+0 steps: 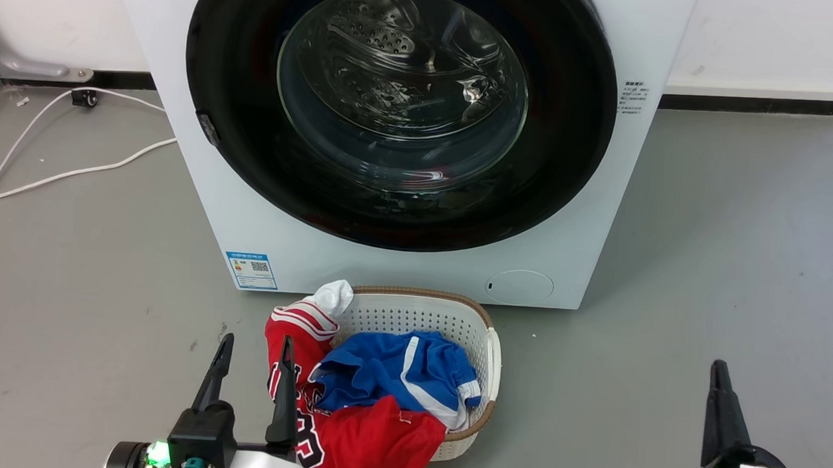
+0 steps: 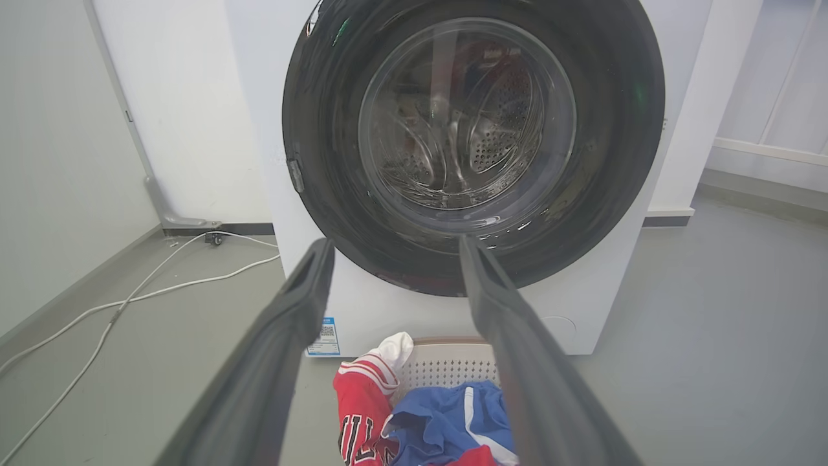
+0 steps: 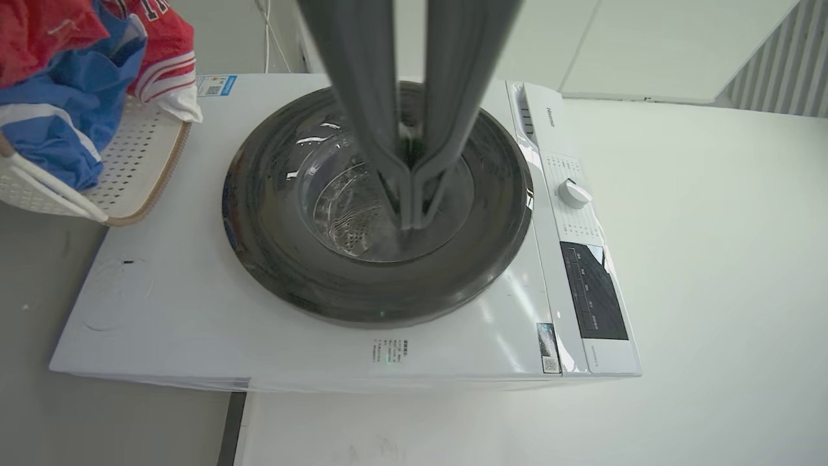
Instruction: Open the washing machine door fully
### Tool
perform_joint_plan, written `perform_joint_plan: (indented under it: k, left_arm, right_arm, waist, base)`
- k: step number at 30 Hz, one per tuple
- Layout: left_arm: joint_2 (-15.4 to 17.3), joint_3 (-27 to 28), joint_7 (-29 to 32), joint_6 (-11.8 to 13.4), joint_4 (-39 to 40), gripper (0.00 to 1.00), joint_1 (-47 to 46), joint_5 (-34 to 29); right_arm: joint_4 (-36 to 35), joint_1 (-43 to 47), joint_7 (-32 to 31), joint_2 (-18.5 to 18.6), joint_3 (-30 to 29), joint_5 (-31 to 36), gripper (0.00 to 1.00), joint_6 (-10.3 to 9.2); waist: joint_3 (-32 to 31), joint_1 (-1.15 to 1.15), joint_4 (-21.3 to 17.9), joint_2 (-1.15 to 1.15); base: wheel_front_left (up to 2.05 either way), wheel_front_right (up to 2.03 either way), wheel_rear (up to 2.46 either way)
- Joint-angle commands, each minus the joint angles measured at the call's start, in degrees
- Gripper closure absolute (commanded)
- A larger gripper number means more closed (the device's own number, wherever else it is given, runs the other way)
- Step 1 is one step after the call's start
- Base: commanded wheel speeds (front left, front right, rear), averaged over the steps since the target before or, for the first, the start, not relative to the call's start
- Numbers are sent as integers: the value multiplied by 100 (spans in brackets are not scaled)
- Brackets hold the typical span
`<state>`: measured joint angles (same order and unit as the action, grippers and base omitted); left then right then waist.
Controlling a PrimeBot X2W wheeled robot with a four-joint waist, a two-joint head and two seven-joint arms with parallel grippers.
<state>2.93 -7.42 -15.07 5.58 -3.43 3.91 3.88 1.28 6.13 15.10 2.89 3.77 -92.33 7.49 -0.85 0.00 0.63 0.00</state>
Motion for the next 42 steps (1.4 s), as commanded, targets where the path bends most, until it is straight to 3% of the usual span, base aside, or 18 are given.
perform_joint_plan:
  k: [1,5,18,33,42]
  left_arm:
    - [-7,-1,-16,18,-2,0,9,11]
    - [-7,6,-16,36,5,0,0,-5]
    - [-8,7,-16,75,50,0,8,-1]
    - [-8,11,-16,118,95,0,-100,-24]
    - [-7,3,-16,13,192,0,-519,-119]
  right_arm:
    - [-56,-23,9,-3,41,-112,100,0]
    - [-396,70,-333,-3,99,-553,100,0]
    - [-946,375,-1689,39,-151,-762,100,1]
    - [-742,124,-1799,-6,-528,-622,100,1]
    - [-421,-845,-1993,115,-1519,-847,100,0]
  waist:
    - [2,0,2,0]
    - [12,0,10,0]
    - [58,0,0,0]
    - [236,0,26,0]
    - [888,0,134,0]
  base:
    - [0,0,0]
    - [0,0,0]
    - [0,0,0]
    - [0,0,0]
    - [0,0,0]
